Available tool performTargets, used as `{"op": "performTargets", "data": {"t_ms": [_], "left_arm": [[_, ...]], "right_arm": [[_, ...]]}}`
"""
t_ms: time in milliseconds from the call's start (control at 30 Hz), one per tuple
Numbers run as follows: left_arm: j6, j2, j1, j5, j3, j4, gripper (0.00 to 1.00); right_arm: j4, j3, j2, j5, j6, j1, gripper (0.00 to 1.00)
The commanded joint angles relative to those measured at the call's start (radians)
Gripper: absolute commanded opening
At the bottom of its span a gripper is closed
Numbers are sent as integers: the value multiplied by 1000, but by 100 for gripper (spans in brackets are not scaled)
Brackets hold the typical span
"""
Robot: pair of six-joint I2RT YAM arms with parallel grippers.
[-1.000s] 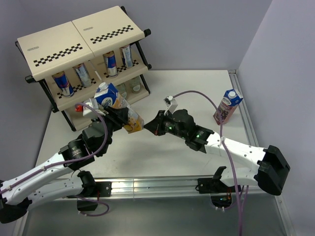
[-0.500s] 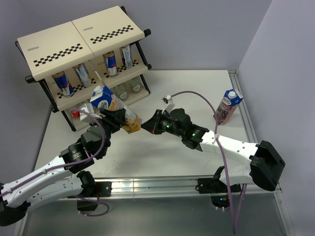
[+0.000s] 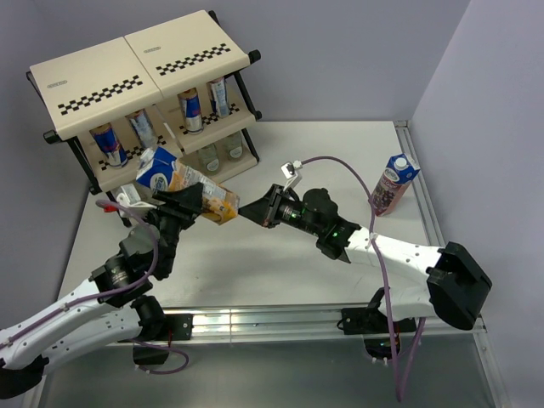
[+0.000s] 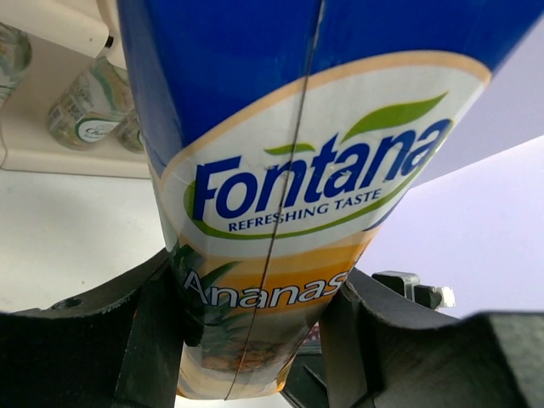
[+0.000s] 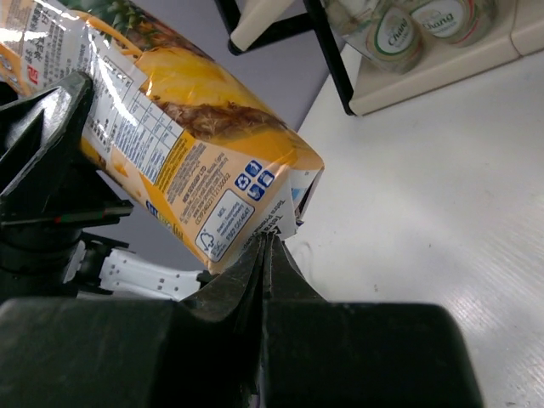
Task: Place and organize the beverage onto the shelf
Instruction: Pick up the drink from the center of the board.
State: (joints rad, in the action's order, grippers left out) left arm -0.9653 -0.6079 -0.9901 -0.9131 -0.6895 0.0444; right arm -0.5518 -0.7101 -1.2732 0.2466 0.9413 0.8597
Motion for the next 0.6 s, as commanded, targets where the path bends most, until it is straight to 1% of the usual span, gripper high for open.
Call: {"op": "performTargets", "data": {"t_ms": [0,100,200,367,567], "left_arm": [[-72,36,-28,138,-91,-292,0],[-9,19,-30,119,-163,-249,0],[37,11,-28,92,-206,-232,0],[77,19,-28,83,-220,-262,0],[126,4,-28,57,-265,-242,0]], "right_arm": [[-134,-40,76,96,-13,19,0],[-5,-58,116,8,-68,21,0],[48,-57,139,-26,-90,16,0],[95,-68,156,-59,-114,13,0],[217,-84,202,-171,-164,13,0]]}}
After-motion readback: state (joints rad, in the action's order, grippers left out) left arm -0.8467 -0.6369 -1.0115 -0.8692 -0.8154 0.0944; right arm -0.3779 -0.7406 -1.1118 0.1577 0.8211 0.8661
